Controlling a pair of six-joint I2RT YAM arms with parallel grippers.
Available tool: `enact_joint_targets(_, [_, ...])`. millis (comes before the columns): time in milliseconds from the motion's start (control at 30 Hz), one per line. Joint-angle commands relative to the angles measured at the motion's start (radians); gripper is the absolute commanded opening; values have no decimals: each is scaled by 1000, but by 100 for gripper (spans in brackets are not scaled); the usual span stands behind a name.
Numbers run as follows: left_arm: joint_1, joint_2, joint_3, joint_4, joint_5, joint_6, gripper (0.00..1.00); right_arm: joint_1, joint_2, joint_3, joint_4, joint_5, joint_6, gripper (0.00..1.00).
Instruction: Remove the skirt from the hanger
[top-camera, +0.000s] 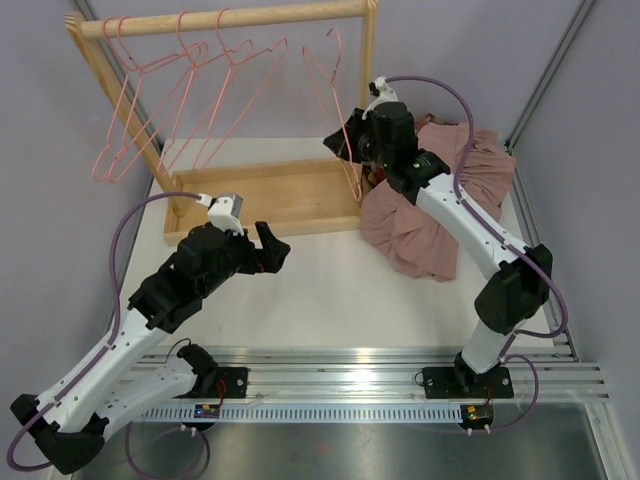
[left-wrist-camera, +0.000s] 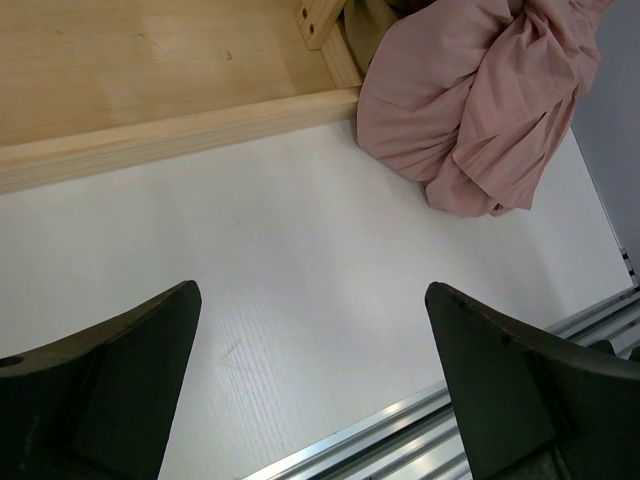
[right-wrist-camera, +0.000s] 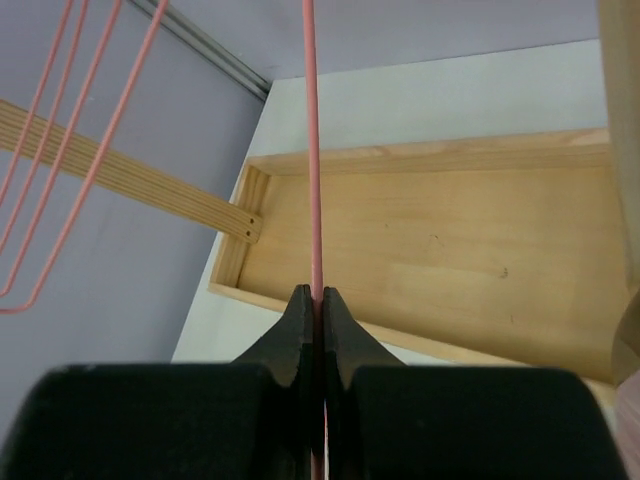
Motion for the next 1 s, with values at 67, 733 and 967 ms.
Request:
enact_joint_targets(67, [-3,-87,-106,85,-7,-27,99,-8,63,276,6,-37,5,0])
enact_joint_targets(733, [-5,-149,-184,113,8,-80,99,-19,539,927,-340,62,136,0])
enact_joint_targets(967, [-5,-129,-194,131,9,-78,99,-19,392,577,-302,124,160,0])
